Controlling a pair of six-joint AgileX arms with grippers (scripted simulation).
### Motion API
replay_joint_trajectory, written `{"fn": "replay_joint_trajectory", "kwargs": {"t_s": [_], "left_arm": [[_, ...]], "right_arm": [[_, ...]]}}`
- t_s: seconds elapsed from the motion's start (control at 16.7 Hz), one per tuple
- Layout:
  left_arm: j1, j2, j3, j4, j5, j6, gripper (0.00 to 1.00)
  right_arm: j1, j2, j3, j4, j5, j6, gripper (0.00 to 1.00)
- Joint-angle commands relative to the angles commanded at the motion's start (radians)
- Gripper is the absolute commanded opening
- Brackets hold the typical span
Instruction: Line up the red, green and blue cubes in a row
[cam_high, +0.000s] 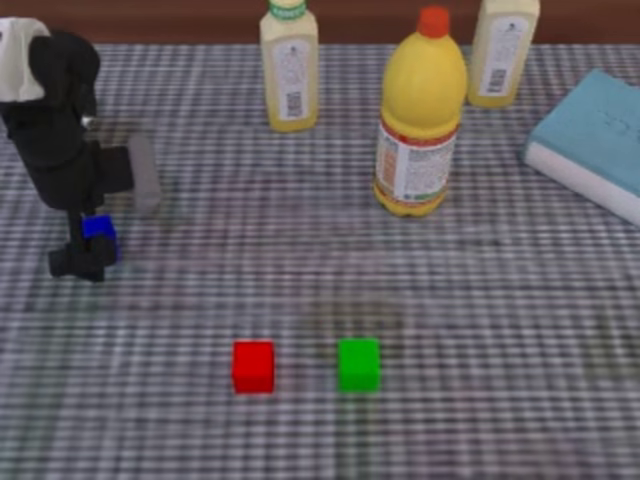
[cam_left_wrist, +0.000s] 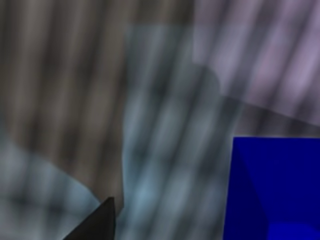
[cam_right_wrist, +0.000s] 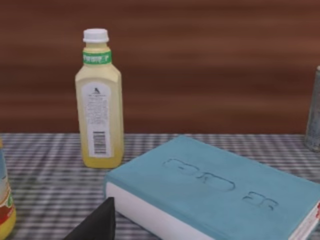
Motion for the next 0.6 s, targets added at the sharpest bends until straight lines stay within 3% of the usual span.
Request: {"fn": "replay_joint_trajectory", "kwargs": {"t_s": [0.36,0.6], "left_arm": [[0.001,0.022,-0.034,0.055,0.000,0.001,1.00],[0.001,0.022,-0.034,0.055,0.000,0.001,0.70]], "right_arm": [[0.000,0.000,0.000,0.000,0.000,0.000,1.00],[0.000,0.000,0.000,0.000,0.000,0.000,1.00]]}}
